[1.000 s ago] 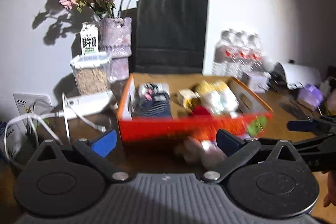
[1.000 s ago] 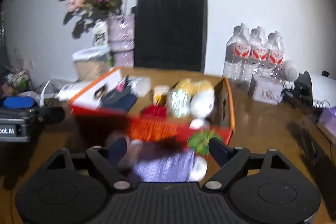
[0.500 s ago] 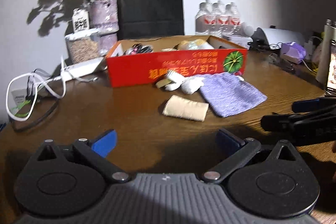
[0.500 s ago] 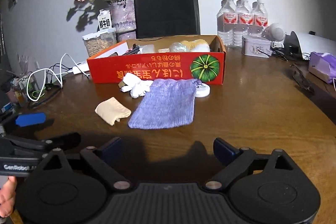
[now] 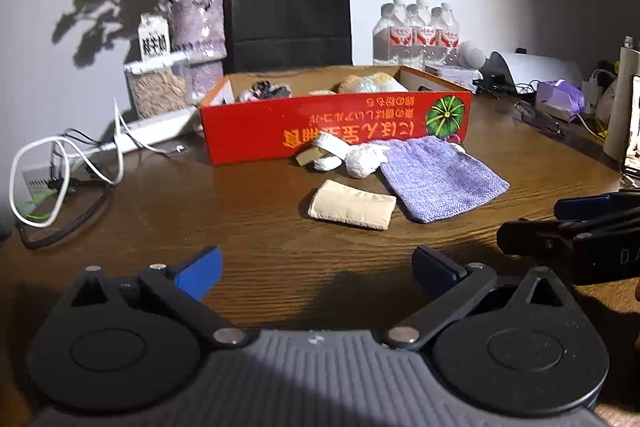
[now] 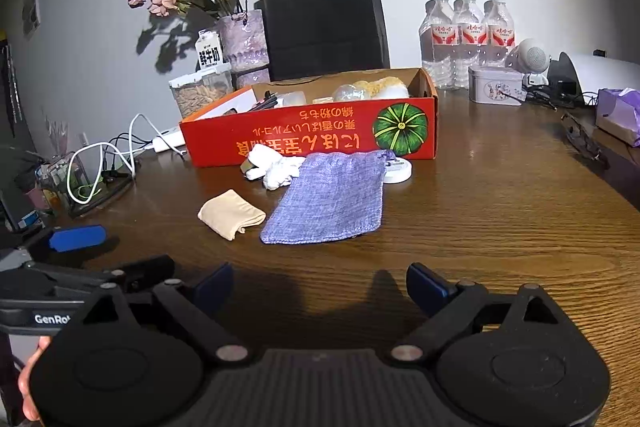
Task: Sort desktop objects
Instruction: 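Open both tools and withdraw them from the box over the table, then grasp the beige pad with the left tool while the right tool grasps the purple drawstring bag, then carry the beige pad and purple bag into the box and open both tools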
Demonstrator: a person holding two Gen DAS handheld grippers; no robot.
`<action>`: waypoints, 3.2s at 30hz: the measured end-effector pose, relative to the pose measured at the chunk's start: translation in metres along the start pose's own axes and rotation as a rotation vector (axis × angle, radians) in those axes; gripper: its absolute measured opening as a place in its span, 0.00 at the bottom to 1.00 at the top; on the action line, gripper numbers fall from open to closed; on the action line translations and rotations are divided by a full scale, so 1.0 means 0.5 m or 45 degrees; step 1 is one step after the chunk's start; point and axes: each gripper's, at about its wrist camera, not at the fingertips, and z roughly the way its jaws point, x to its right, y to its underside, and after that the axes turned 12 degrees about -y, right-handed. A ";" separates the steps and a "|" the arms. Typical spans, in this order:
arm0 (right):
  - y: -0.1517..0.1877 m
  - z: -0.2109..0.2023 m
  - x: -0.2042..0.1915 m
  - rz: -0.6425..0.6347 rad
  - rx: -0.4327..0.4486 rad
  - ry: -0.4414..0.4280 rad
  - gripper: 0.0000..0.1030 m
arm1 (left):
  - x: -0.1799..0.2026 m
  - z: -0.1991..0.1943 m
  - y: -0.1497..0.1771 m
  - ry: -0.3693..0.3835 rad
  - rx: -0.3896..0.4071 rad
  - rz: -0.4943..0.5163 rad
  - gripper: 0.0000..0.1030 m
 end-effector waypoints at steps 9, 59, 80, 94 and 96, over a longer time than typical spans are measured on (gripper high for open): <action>-0.073 0.022 0.057 0.005 0.031 0.059 0.89 | -0.004 0.091 -0.068 0.035 -0.080 -0.008 1.00; -0.082 -0.098 -0.059 -0.230 0.168 0.162 0.01 | -0.030 -0.047 -0.090 0.083 0.050 -0.171 0.08; -0.164 -0.032 -0.023 -0.220 0.194 0.107 0.01 | -0.040 0.051 -0.167 0.112 0.063 -0.173 0.08; -0.431 0.115 0.044 -0.166 0.288 -0.051 0.01 | -0.108 0.233 -0.392 0.174 0.052 -0.235 0.08; -0.468 0.158 0.071 -0.057 0.268 -0.134 0.01 | -0.104 0.271 -0.409 0.206 0.003 -0.235 0.08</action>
